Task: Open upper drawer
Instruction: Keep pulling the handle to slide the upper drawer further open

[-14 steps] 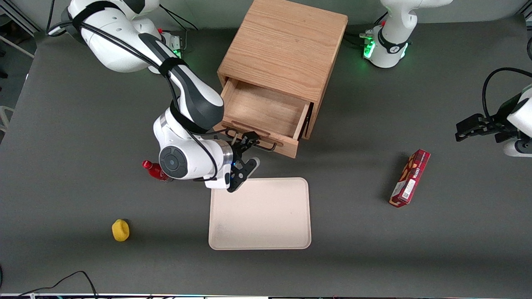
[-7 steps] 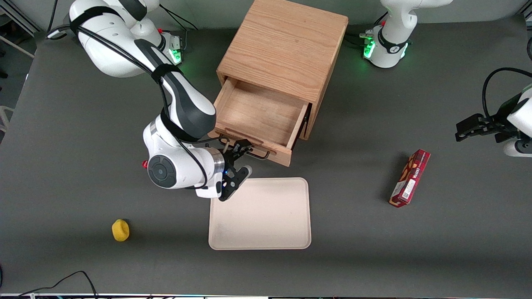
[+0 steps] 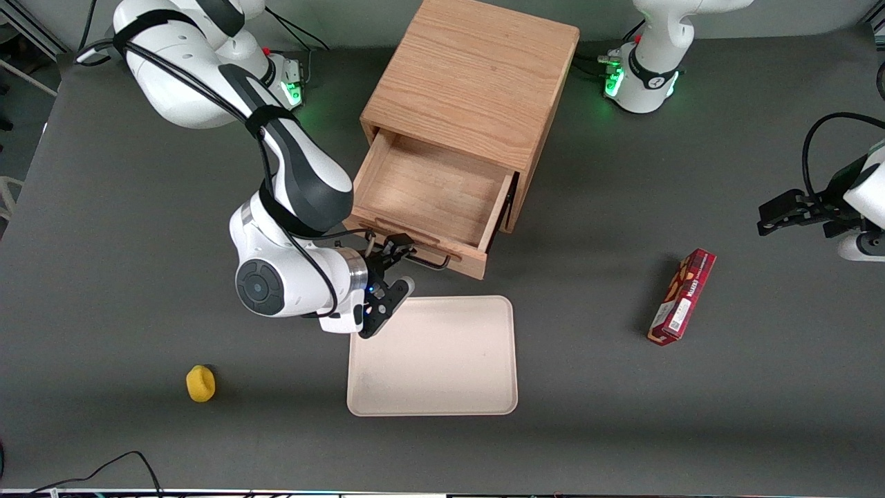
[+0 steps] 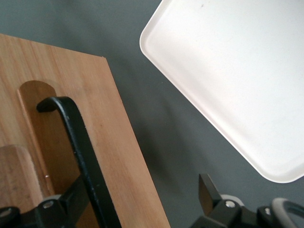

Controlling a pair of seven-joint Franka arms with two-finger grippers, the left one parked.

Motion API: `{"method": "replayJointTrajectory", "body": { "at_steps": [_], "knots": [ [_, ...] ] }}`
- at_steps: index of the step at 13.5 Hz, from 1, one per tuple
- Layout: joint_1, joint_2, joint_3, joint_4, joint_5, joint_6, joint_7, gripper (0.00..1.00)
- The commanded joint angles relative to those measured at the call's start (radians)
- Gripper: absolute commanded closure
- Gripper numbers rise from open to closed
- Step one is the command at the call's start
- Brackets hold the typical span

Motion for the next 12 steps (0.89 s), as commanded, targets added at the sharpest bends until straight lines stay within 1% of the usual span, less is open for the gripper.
{"method": "replayJointTrajectory", "body": {
  "at_steps": [1,6,9,12],
  "knots": [
    [0.004,0.005,-0.008,0.023,0.000,-0.011,-0.020,0.00],
    [0.004,0.023,-0.014,0.021,-0.007,0.055,-0.024,0.00],
    [0.011,0.036,-0.053,0.027,-0.007,0.098,-0.061,0.00],
    [0.005,0.046,-0.079,0.073,-0.007,0.095,-0.098,0.00]
  ]
}}
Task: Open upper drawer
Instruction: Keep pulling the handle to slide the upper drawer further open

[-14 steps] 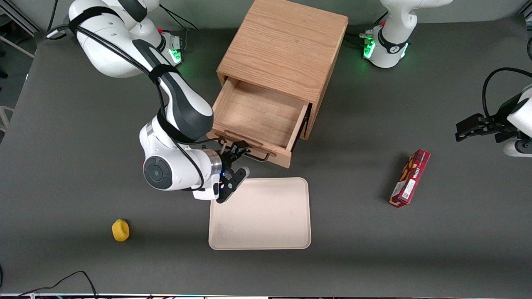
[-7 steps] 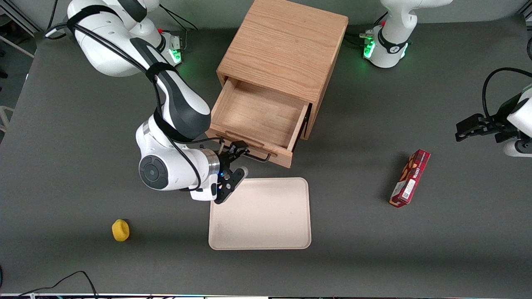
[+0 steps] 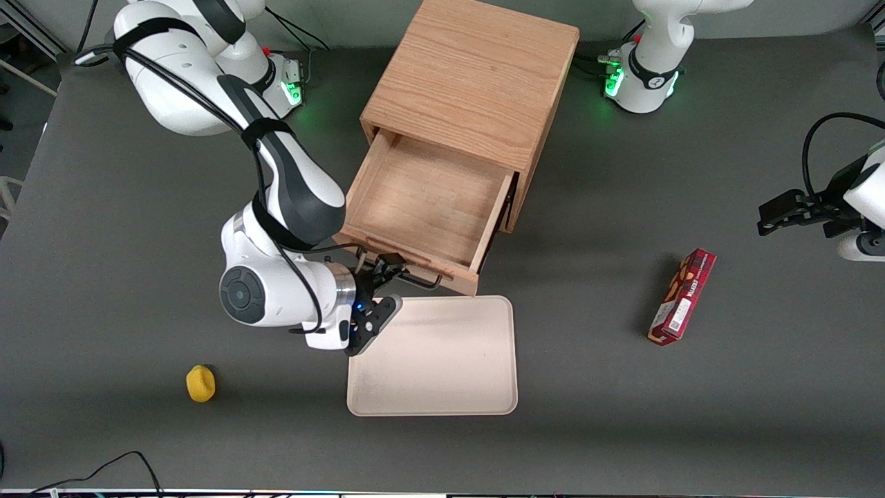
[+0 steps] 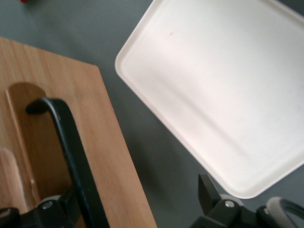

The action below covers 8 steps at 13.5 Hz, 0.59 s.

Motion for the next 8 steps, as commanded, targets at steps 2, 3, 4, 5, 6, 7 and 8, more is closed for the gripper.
{"method": "replayJointTrajectory", "body": {
  "at_steps": [2,3,4,5,6,7,8],
  "knots": [
    [-0.002,0.025,-0.017,0.087,-0.007,-0.039,-0.060,0.00],
    [-0.008,0.025,-0.020,0.115,-0.006,-0.065,-0.073,0.00],
    [-0.009,0.025,-0.034,0.126,-0.004,-0.081,-0.077,0.00],
    [-0.009,0.023,-0.037,0.129,0.002,-0.082,-0.076,0.00],
    [-0.014,0.008,-0.037,0.132,0.005,-0.085,-0.076,0.00],
    [-0.012,-0.019,-0.037,0.139,0.002,-0.108,-0.071,0.00],
    [-0.012,-0.079,-0.040,0.141,-0.001,-0.124,-0.065,0.00]
  ]
}}
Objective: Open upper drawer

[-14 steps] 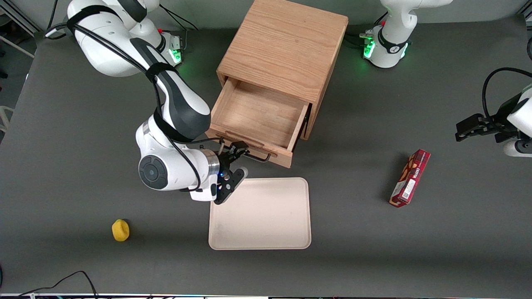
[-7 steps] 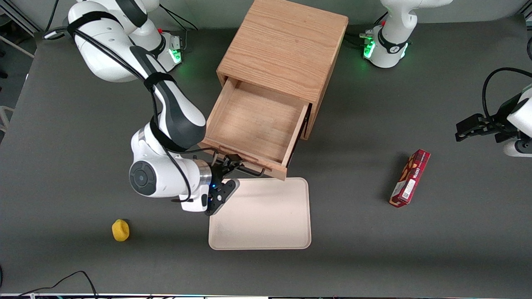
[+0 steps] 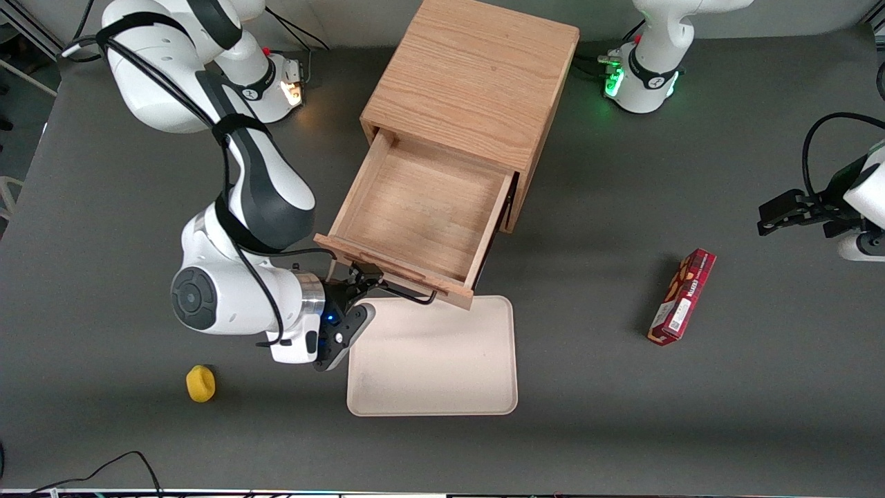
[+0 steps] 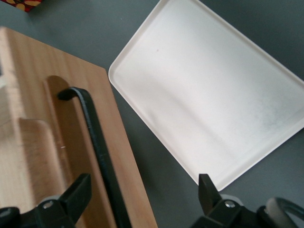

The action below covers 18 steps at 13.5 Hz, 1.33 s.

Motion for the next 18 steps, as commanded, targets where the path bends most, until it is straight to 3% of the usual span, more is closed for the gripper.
{"method": "replayJointTrajectory", "body": {
  "at_steps": [1,6,8,10,11,12,16,18],
  "knots": [
    [0.004,-0.154,-0.012,0.017,-0.007,-0.071,-0.007,0.00],
    [0.009,-0.429,-0.166,-0.106,-0.030,-0.255,0.308,0.00],
    [0.007,-0.560,-0.225,-0.204,-0.087,-0.319,0.422,0.00],
    [0.010,-0.643,-0.283,-0.294,-0.110,-0.479,0.527,0.00],
    [0.020,-0.683,-0.282,-0.352,-0.198,-0.511,0.611,0.00],
    [0.021,-0.741,-0.256,-0.427,-0.267,-0.509,0.649,0.00],
    [0.009,-0.969,-0.317,-0.800,-0.309,-0.329,0.669,0.00],
    [0.007,-1.104,-0.331,-0.967,-0.372,-0.229,0.661,0.00]
  ]
}}
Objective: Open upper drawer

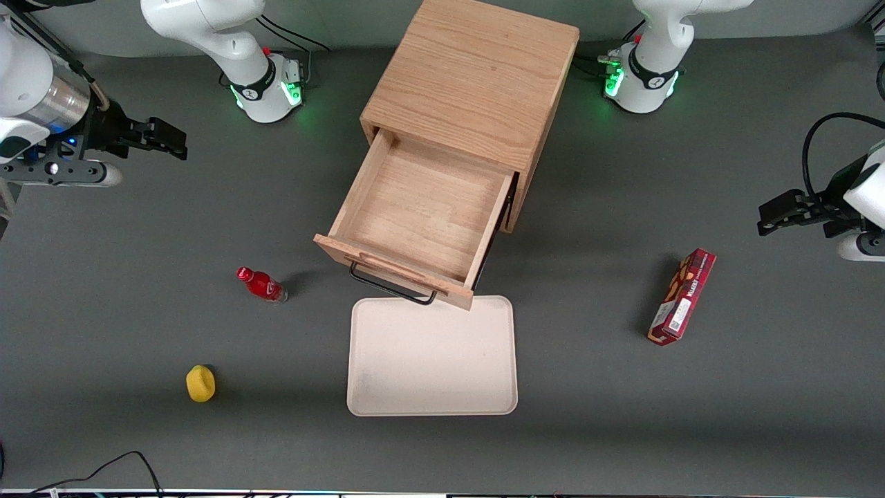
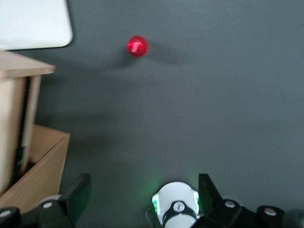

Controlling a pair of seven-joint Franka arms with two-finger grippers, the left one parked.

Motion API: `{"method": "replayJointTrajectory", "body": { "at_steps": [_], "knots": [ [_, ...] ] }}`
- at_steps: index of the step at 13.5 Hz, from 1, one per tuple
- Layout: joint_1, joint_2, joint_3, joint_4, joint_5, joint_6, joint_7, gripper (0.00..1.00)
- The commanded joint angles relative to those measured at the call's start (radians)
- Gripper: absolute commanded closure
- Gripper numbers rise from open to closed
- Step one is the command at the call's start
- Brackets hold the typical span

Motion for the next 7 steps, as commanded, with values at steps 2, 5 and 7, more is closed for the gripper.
{"method": "replayJointTrajectory", "body": {
  "at_steps": [2,5,7],
  "knots": [
    [0.011,-0.187,-0.044,-0.199,-0.067,0.109,0.016,0.00],
    [0.011,-0.118,-0.072,-0.087,-0.030,0.107,0.031,0.00],
    [0.013,-0.104,-0.086,-0.068,-0.010,0.100,0.020,0.00]
  ]
}}
